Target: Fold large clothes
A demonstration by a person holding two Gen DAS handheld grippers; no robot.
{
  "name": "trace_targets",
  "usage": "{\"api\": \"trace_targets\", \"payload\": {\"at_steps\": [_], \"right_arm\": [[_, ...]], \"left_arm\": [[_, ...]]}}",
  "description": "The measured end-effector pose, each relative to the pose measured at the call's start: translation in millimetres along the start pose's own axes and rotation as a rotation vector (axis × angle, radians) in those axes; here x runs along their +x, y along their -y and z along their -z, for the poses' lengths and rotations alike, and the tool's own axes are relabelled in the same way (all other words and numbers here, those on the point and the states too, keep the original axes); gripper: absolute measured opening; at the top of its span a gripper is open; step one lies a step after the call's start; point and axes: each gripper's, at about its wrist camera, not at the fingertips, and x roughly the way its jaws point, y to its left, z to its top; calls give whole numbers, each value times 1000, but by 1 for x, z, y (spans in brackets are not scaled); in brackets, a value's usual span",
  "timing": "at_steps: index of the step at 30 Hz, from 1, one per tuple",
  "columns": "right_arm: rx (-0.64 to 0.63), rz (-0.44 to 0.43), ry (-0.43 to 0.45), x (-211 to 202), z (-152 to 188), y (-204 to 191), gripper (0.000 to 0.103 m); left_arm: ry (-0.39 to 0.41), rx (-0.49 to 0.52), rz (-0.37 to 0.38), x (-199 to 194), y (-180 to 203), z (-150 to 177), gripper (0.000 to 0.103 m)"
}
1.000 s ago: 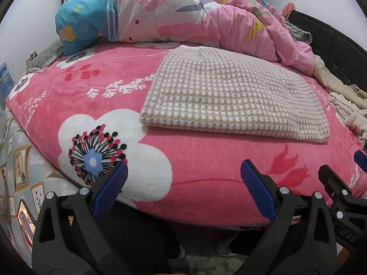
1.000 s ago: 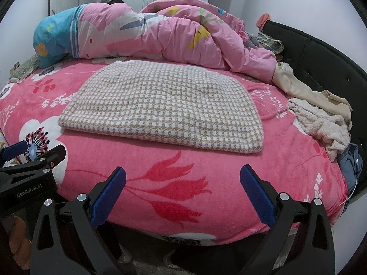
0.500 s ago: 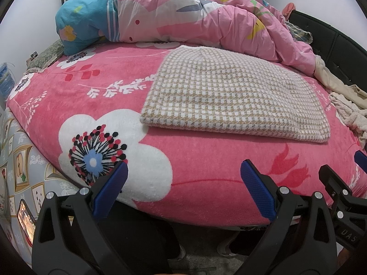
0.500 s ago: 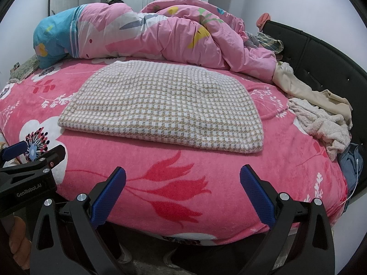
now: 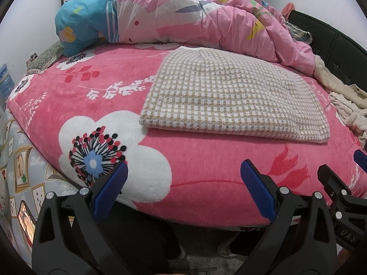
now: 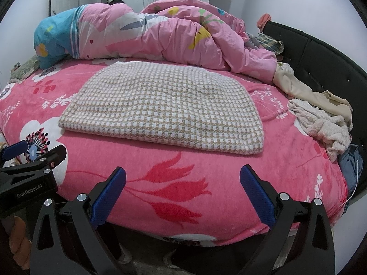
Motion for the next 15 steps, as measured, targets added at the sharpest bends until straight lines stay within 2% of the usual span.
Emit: {"api": "trace_targets", "payload": {"at_steps": [15], "right_arm": [[1, -1, -1, 0, 0, 0, 97]], "left_arm": [[-1, 0, 1, 0, 0, 0, 95]]}}
